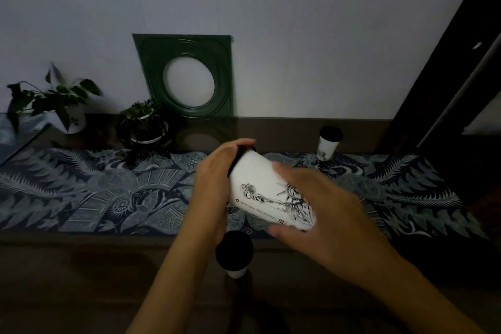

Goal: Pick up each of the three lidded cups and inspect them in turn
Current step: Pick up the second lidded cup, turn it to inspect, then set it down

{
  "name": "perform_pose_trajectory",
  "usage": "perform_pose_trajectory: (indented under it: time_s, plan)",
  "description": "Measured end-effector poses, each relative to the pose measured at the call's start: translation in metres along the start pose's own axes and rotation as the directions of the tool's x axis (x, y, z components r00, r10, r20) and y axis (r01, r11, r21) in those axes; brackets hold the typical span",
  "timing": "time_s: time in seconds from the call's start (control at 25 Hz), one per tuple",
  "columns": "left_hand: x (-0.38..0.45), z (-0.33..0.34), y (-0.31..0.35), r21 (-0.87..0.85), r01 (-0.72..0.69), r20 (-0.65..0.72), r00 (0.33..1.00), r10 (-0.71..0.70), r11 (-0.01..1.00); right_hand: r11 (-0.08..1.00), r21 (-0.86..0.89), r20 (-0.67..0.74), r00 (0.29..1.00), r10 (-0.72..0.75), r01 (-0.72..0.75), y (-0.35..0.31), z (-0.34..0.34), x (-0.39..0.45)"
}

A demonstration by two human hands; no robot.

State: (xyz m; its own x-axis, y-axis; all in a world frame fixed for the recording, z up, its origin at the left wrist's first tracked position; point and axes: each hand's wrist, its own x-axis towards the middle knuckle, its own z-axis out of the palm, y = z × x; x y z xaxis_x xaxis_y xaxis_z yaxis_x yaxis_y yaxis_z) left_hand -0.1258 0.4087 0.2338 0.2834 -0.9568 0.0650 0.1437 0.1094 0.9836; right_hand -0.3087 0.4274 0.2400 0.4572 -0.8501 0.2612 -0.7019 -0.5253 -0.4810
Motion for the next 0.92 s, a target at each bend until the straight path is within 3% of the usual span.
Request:
perform_pose_trajectory:
  time_s: [0.04,0.08,0.12,0.16,0.2,0.24,0.28,0.32,0.36,0.4,0.44,0.48,0.52,0.56,0.6,0.64,0.68,0.76,0.84,0.92]
  plan:
    - [0.001,0.001,0.001,0.022,0.023,0.003,1.000,-0.023,0.999,0.964,-0.237,-0.039,0.990,-0.132,0.119,0.003,0.004,-0.002]
    - [0.002,0.001,0.002,0.040,0.032,0.027,0.999,-0.033,0.999,0.945,-0.286,-0.047,0.983,-0.177,0.157,0.006,0.005,-0.002]
    - [0.002,0.001,0.002,0.049,0.024,0.064,0.998,-0.027,0.999,0.966,-0.220,-0.058,0.987,-0.149,0.133,0.007,0.004,-0.002]
    - [0.002,0.000,0.002,0.039,0.007,0.100,0.995,-0.011,0.999,0.997,-0.042,-0.055,0.997,-0.060,0.057,0.006,0.001,-0.001]
    - [0.001,-0.001,0.002,0.015,-0.014,0.131,0.991,0.012,1.000,0.968,0.240,0.004,0.997,0.074,-0.072,0.004,-0.004,0.002]
    - [0.000,-0.001,0.002,-0.020,-0.033,0.155,0.987,0.036,0.999,0.817,0.541,0.108,0.980,0.169,-0.200,0.003,-0.006,0.004]
    - [0.000,-0.002,0.002,-0.055,-0.050,0.168,0.984,0.058,0.997,0.585,0.755,0.206,0.954,0.219,-0.297,0.002,-0.009,0.004]
    - [0.000,-0.001,0.002,-0.085,-0.061,0.175,0.982,0.075,0.995,0.373,0.854,0.285,0.925,0.250,-0.364,-0.001,-0.011,0.004]
    - [0.000,-0.001,0.001,-0.104,-0.070,0.175,0.981,0.088,0.992,0.231,0.882,0.350,0.900,0.259,-0.410,-0.004,-0.012,0.004]
    - [0.001,-0.001,0.001,-0.114,-0.075,0.166,0.982,0.094,0.991,0.169,0.886,0.385,0.889,0.249,-0.431,-0.006,-0.012,0.004]
    - [0.002,0.000,0.001,-0.115,-0.079,0.146,0.985,0.095,0.990,0.155,0.883,0.400,0.883,0.247,-0.443,-0.007,-0.012,0.005]
    - [0.002,0.001,0.002,-0.113,-0.078,0.116,0.989,0.092,0.990,0.221,0.873,0.376,0.889,0.261,-0.434,-0.008,-0.012,0.005]
    - [0.004,0.003,0.002,-0.101,-0.074,0.080,0.993,0.083,0.992,0.418,0.817,0.304,0.912,0.276,-0.398,-0.009,-0.012,0.006]
    - [0.006,0.004,0.003,-0.079,-0.067,0.047,0.996,0.071,0.995,0.710,0.637,0.181,0.954,0.240,-0.300,-0.009,-0.011,0.005]
    - [0.009,0.005,0.003,-0.056,-0.055,0.020,0.998,0.056,0.997,0.946,0.293,0.040,0.990,0.135,-0.141,-0.007,-0.009,0.005]
    - [0.010,0.006,0.004,-0.041,-0.042,0.004,0.999,0.042,0.998,1.000,-0.025,-0.054,0.998,-0.009,0.007,-0.004,-0.004,0.003]
    - [0.011,0.006,0.004,-0.034,-0.035,0.001,0.999,0.035,0.999,0.980,-0.177,-0.088,0.990,-0.110,0.093,-0.002,-0.001,0.002]
    - [0.011,0.004,0.005,-0.045,-0.044,0.033,0.998,0.046,0.998,0.987,-0.124,-0.114,0.987,-0.112,0.098,-0.003,-0.001,0.000]
    - [0.009,0.001,0.003,-0.095,-0.055,0.082,0.995,0.063,0.994,0.947,0.310,-0.026,0.995,0.098,-0.085,-0.007,-0.006,0.005]
    - [0.007,-0.001,0.003,-0.174,-0.048,0.120,0.990,0.070,0.984,0.546,0.791,0.183,0.959,0.217,-0.275,-0.009,-0.012,0.007]
